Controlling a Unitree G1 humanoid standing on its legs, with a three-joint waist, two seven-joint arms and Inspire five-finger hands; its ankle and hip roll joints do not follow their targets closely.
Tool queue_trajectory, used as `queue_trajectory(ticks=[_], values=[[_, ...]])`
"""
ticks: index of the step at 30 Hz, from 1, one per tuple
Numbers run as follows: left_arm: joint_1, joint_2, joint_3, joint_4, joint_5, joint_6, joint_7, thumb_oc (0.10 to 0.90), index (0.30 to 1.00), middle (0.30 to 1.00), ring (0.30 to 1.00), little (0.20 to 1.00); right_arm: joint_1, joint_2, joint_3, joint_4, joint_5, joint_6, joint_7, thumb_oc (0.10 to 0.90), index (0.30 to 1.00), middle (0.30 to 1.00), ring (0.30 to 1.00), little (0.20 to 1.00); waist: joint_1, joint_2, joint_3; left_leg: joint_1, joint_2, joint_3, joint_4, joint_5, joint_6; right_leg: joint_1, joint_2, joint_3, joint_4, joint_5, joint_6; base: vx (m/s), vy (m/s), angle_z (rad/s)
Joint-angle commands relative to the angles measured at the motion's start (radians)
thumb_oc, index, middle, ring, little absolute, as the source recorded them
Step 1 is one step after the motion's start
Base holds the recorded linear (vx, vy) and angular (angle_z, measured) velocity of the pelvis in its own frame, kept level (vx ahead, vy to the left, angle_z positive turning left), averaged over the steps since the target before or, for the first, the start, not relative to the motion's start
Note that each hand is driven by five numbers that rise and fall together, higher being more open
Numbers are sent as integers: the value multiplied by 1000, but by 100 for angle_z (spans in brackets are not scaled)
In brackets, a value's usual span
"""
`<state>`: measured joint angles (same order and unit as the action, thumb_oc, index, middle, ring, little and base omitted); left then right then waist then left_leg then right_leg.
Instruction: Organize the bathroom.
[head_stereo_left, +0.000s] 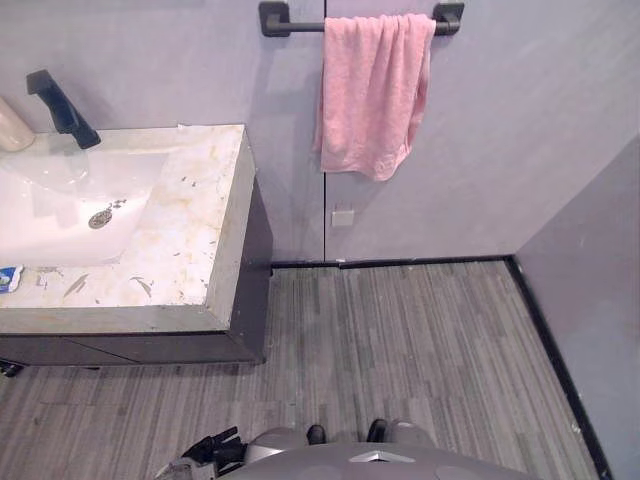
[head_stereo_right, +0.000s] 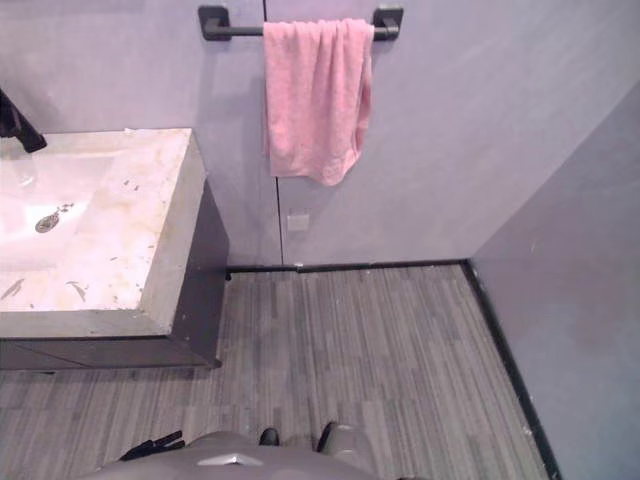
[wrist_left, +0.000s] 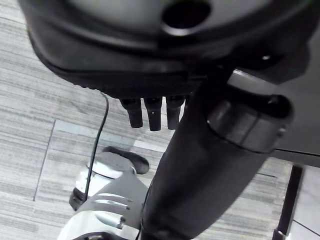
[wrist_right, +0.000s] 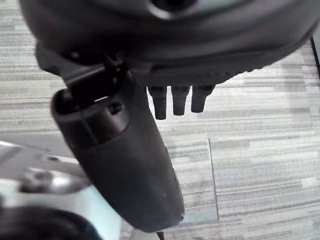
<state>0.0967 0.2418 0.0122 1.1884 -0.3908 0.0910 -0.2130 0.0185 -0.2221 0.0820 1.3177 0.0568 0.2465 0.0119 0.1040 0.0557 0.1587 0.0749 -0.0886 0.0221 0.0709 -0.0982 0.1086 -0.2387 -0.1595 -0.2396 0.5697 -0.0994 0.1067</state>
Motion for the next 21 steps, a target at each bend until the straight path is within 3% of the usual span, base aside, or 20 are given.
queue_trajectory(ticks=[1,2,3,6,9,10,12,14,18,19,21], values=[[35,27,13,-2,0,-7,13,800,900,900,900,900,23,-15,13,-5,31,3,6,800,900,900,900,900,4,-17,-21,-32,-39,-31,88,-79,-40,71,-115,32,-180,140,37,160,-372,-2],[32,27,11,-7,-6,-14,20,800,900,900,900,900,14,-17,15,-9,33,9,11,800,900,900,900,900,2,-40,-12,-45,-42,-33,115,-104,-59,77,-134,49,-371,173,55,161,-413,-11],[27,29,16,-13,-14,-16,20,800,900,900,900,900,6,-15,15,-12,31,19,12,800,900,900,900,900,-1,-58,-4,-50,-43,-38,138,-137,-70,76,-158,78,-494,255,81,162,-410,-10],[21,39,37,-31,-14,-1,22,800,900,900,900,900,-4,-5,13,-15,18,32,21,800,900,900,900,900,-1,-68,10,-55,-15,-40,168,-177,-90,60,-194,110,-595,325,108,194,-352,6],[29,54,60,-41,17,33,30,800,900,900,900,900,9,12,14,-22,12,48,31,800,900,900,900,900,-1,-77,18,-58,31,-59,209,-203,-118,66,-197,136,-542,288,132,334,-380,24],[51,46,75,-43,21,28,24,800,900,900,900,900,22,21,19,-27,-35,67,48,800,900,900,900,900,0,-78,9,-39,97,-56,214,-206,-153,68,-173,119,-486,227,140,439,-395,32],[56,44,85,-50,15,38,20,800,900,900,900,900,31,25,26,-26,-62,65,51,800,900,900,900,900,-2,-77,4,-23,133,-53,196,-193,-172,63,-151,107,-461,197,131,340,-290,7],[70,37,95,-59,35,40,10,800,900,900,900,900,51,24,36,-32,-74,78,49,800,900,900,900,900,-2,-84,-6,-25,179,-52,190,-153,-203,69,-115,93,-449,171,105,282,-250,-11],[94,24,92,-69,44,17,-7,800,900,900,900,900,60,14,32,-36,-81,80,45,800,900,900,900,900,6,-92,-24,-45,219,-50,207,-85,-224,92,-75,55,-465,150,65,184,-178,2],[106,22,91,-68,46,1,-7,800,900,900,900,900,61,9,26,-35,-86,79,44,800,900,900,900,900,5,-91,-33,-45,231,-46,209,-53,-231,95,-61,47,-466,141,52,216,-179,7],[132,18,88,-70,69,-55,-7,800,900,900,900,900,65,-9,17,-41,-109,74,57,800,900,900,900,900,-3,-95,-60,-61,287,4,283,69,-258,116,-14,16,-481,103,2,209,-194,21]])
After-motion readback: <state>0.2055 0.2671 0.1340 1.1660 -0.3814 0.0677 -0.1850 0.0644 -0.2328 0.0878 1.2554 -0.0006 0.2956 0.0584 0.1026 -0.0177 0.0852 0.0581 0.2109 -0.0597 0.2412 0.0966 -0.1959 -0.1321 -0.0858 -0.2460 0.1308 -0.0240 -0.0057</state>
